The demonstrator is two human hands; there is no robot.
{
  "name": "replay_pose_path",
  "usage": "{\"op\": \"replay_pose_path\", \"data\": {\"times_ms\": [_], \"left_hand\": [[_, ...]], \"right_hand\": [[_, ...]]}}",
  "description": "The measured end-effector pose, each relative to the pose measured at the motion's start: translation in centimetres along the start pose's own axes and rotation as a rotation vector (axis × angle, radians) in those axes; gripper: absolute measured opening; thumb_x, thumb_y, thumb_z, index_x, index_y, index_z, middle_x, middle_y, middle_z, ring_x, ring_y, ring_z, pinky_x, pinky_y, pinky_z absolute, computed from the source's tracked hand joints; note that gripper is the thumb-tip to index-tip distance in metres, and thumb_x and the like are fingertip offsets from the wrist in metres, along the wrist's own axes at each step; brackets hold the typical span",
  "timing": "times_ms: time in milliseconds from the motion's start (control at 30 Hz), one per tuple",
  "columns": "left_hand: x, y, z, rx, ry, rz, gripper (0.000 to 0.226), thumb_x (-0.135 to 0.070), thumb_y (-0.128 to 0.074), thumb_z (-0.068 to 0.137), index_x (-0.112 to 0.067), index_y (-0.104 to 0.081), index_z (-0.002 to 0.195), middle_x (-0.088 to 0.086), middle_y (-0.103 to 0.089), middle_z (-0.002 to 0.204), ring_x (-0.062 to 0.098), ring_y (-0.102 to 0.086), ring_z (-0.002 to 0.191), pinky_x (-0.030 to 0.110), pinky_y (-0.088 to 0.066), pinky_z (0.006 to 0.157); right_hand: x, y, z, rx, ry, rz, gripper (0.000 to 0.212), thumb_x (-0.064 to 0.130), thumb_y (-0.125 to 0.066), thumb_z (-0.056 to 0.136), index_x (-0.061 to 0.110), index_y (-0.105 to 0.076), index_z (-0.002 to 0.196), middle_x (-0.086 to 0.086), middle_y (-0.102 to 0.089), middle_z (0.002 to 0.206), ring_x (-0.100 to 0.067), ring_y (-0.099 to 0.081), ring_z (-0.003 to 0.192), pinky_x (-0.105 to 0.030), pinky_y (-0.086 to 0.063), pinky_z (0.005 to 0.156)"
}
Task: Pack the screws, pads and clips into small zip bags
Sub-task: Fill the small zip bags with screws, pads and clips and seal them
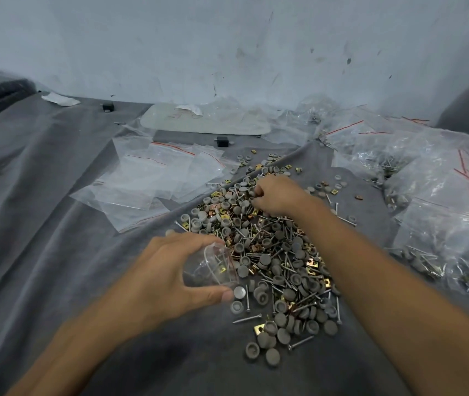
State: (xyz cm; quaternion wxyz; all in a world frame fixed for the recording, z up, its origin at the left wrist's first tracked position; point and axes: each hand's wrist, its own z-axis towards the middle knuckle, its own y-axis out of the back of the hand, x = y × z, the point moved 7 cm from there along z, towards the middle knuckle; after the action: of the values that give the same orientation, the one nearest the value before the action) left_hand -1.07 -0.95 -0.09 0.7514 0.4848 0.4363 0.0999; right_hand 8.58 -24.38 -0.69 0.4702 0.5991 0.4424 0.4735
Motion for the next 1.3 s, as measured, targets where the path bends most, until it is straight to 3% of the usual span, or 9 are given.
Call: {"op": "replay_pose_path", "data": {"times_ms": [133, 233, 333, 467, 600, 733, 900, 1033, 1300], "left_hand": [[0.1, -0.1, 0.0, 0.004, 0.009, -0.003, 0.084, -0.087, -0.060, 0.054, -0.049, -0.057, 0.128, -0.039, -0.051, 0.125, -0.003, -0.039, 0.126, 0.002, -0.023, 0.096], [-0.1, -0.2, 0.0, 0.013, 0.009, 0.023, 0.088, -0.088, -0.056, 0.054, -0.047, -0.056, 0.132, -0.036, -0.050, 0.129, -0.004, -0.038, 0.127, 0.012, -0.025, 0.099], [-0.3, 0.0, 0.1, -0.012, -0.012, -0.011, 0.082, -0.086, -0.059, 0.056, -0.045, -0.059, 0.128, -0.045, -0.047, 0.113, -0.009, -0.040, 0.117, 0.005, -0.024, 0.098], [-0.5, 0.0, 0.3, -0.019, -0.032, -0.019, 0.081, -0.083, -0.060, 0.058, -0.043, -0.059, 0.129, -0.047, -0.044, 0.110, -0.014, -0.039, 0.112, 0.008, -0.026, 0.096], [-0.6, 0.3, 0.4, -0.031, -0.059, -0.056, 0.079, -0.082, -0.061, 0.060, -0.041, -0.061, 0.127, -0.044, -0.049, 0.110, -0.027, -0.037, 0.111, -0.004, -0.025, 0.090], [-0.4, 0.7, 0.5, -0.056, -0.046, -0.073, 0.080, -0.078, -0.067, 0.061, -0.037, -0.062, 0.130, -0.032, -0.059, 0.121, -0.018, -0.047, 0.110, -0.004, -0.028, 0.089], [0.2, 0.8, 0.6, -0.087, -0.011, -0.113, 0.080, -0.079, -0.070, 0.060, -0.043, -0.058, 0.131, -0.031, -0.058, 0.126, -0.004, -0.050, 0.120, 0.020, -0.041, 0.100], [0.1, 1.0, 0.6, -0.117, -0.020, -0.151, 0.078, -0.082, -0.069, 0.059, -0.045, -0.060, 0.127, -0.030, -0.061, 0.123, -0.004, -0.055, 0.116, 0.026, -0.046, 0.100], [-0.3, 1.3, 0.6, -0.147, -0.073, -0.215, 0.054, -0.078, -0.072, 0.059, -0.068, -0.055, 0.110, -0.034, -0.063, 0.117, -0.010, -0.057, 0.110, 0.027, -0.050, 0.095]], "right_hand": [[0.7, -0.2, -0.7, 0.072, 0.038, -0.064, 0.024, 0.023, -0.066, 0.094, 0.006, -0.068, 0.111, -0.009, -0.065, 0.099, -0.025, -0.057, 0.087, -0.030, -0.042, 0.068], [0.4, 0.3, -1.4, 0.060, 0.068, 0.019, 0.021, 0.020, -0.067, 0.094, 0.005, -0.071, 0.108, -0.014, -0.070, 0.100, -0.026, -0.061, 0.083, -0.030, -0.045, 0.067], [-0.2, 1.9, -2.4, -0.010, 0.105, 0.195, 0.017, 0.020, -0.069, 0.093, 0.008, -0.073, 0.105, -0.012, -0.073, 0.104, -0.026, -0.069, 0.088, -0.038, -0.057, 0.081], [-1.1, 3.4, -3.7, -0.026, 0.114, 0.336, 0.010, 0.021, -0.067, 0.094, 0.021, -0.073, 0.103, -0.002, -0.074, 0.085, -0.018, -0.070, 0.076, -0.033, -0.054, 0.070], [-1.7, 4.1, -4.9, -0.027, 0.111, 0.517, 0.022, 0.012, -0.070, 0.094, 0.014, -0.071, 0.116, -0.010, -0.076, 0.091, -0.022, -0.073, 0.080, -0.038, -0.059, 0.076], [-0.7, 4.7, -7.5, 0.016, 0.211, 0.756, 0.024, 0.007, -0.075, 0.089, 0.021, -0.074, 0.108, -0.013, -0.076, 0.095, -0.015, -0.070, 0.078, -0.027, -0.057, 0.071], [1.4, 4.6, -10.8, 0.114, 0.335, 0.993, 0.024, 0.005, -0.080, 0.082, 0.015, -0.075, 0.104, -0.006, -0.078, 0.100, -0.015, -0.072, 0.091, -0.022, -0.056, 0.078], [2.9, 4.4, -12.3, 0.131, 0.369, 0.954, 0.029, 0.022, -0.084, 0.074, 0.013, -0.077, 0.100, 0.000, -0.069, 0.086, -0.011, -0.064, 0.079, -0.022, -0.054, 0.075], [6.2, 2.8, -13.7, 0.177, 0.426, 0.747, 0.017, 0.016, -0.071, 0.094, 0.012, -0.073, 0.110, 0.000, -0.073, 0.080, -0.009, -0.067, 0.065, -0.028, -0.055, 0.063]]}}
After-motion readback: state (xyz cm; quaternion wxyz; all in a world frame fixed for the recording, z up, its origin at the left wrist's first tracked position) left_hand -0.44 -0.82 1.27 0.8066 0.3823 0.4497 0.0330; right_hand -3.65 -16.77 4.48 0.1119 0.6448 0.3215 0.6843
